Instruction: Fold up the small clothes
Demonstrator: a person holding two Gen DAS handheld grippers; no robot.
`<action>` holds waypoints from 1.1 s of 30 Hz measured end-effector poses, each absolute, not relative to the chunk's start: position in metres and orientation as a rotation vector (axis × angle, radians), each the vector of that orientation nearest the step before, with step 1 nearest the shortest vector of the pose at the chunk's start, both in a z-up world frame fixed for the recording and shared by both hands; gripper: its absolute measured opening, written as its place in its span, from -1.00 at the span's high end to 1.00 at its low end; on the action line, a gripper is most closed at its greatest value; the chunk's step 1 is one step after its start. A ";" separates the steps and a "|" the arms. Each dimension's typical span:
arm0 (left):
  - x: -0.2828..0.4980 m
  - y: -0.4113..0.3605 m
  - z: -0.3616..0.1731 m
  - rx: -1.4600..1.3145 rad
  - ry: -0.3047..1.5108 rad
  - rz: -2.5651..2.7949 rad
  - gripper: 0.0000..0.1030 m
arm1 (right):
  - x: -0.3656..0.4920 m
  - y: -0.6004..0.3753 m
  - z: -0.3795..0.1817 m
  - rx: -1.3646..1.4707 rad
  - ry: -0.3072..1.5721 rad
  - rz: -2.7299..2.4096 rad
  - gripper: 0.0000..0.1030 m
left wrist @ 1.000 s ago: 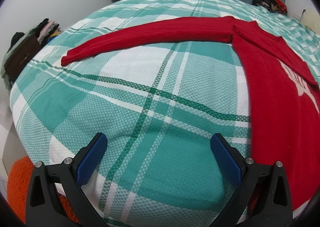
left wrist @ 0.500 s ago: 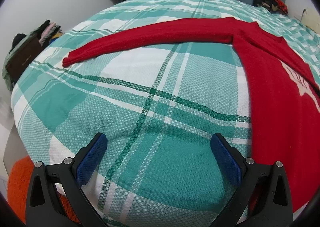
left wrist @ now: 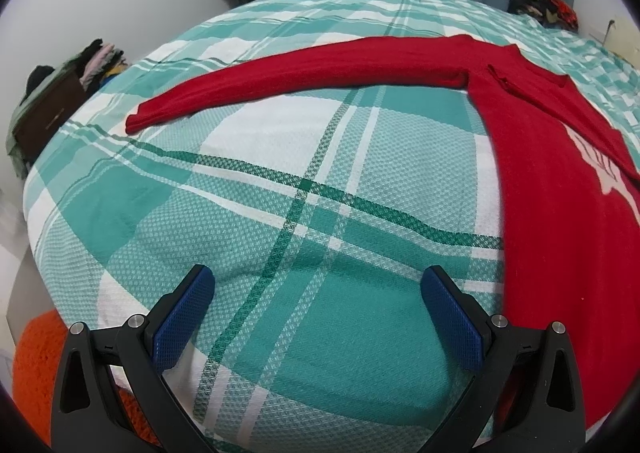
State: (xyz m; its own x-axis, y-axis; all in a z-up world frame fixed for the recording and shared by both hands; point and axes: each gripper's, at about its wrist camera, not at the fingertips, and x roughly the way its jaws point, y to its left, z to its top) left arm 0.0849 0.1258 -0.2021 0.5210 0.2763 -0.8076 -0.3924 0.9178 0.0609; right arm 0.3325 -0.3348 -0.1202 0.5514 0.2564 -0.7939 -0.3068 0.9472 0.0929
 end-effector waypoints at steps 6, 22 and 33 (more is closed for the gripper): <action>0.084 0.127 -0.202 -0.134 0.940 0.397 -0.99 | 0.363 -0.292 -0.167 -0.009 1.063 0.497 0.38; 0.087 0.126 -0.203 -0.131 0.946 0.400 -0.99 | 0.447 -0.296 -0.217 -0.035 1.190 0.218 0.45; 0.087 0.128 -0.202 -0.134 0.947 0.394 -0.99 | 0.338 -0.291 -0.186 0.010 1.097 0.383 0.21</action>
State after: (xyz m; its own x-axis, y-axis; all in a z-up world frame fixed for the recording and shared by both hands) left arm 0.0872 0.1281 -0.2024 0.5189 0.2697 -0.8111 -0.3855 0.9208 0.0595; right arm 0.3381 -0.2915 -0.1856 0.3977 0.3079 -0.8643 -0.2976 0.9344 0.1959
